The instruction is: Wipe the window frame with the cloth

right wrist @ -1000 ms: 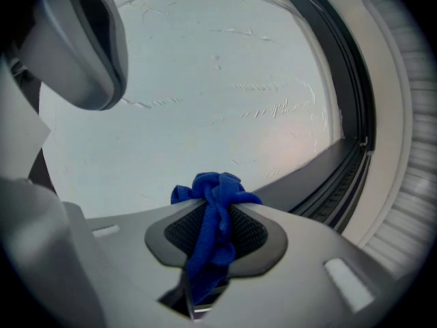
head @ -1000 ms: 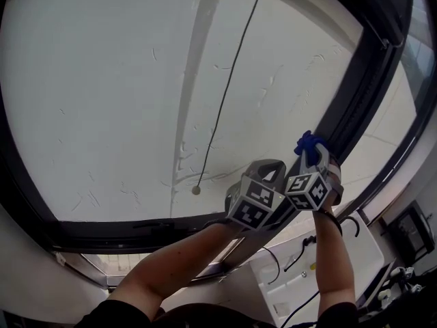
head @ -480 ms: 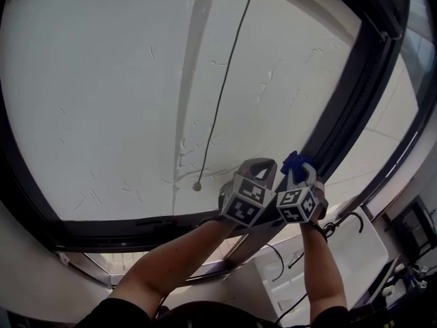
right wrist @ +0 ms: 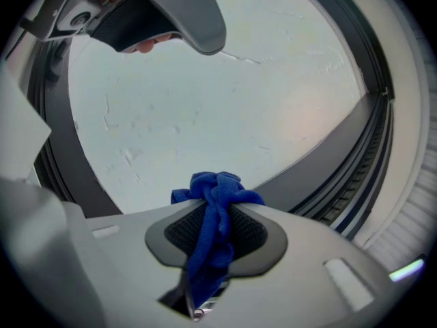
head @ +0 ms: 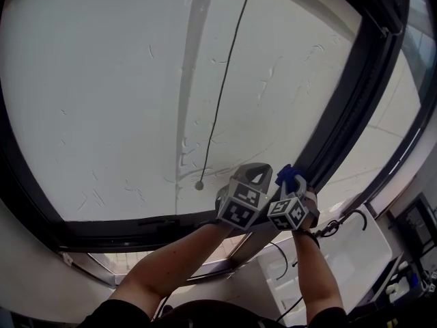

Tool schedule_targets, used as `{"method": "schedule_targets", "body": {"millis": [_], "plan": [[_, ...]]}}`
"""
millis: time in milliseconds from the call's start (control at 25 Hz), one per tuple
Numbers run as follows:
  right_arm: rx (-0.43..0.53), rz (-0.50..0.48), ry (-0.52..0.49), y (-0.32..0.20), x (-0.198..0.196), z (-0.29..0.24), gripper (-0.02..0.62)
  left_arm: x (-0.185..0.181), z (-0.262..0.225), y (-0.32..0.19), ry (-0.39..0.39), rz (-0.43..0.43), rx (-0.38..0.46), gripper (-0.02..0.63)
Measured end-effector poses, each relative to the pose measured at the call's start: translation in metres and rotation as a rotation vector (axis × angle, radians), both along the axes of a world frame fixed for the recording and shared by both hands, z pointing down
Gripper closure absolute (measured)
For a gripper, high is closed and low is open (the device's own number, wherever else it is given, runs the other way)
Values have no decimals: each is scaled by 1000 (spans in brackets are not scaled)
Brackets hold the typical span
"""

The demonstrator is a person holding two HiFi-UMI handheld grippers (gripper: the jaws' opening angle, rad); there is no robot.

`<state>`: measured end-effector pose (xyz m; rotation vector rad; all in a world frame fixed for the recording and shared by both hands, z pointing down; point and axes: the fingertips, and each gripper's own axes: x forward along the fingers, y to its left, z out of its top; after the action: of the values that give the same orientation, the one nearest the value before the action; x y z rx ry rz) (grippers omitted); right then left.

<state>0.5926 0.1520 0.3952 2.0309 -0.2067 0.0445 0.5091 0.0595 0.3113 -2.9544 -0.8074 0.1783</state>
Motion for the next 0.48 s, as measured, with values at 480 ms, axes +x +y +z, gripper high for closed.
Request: {"method": "schedule_targets", "body": {"millis": [480], "plan": [[-149, 48, -130, 3, 2, 83, 495, -4, 18, 3, -29, 18, 13, 614]]}}
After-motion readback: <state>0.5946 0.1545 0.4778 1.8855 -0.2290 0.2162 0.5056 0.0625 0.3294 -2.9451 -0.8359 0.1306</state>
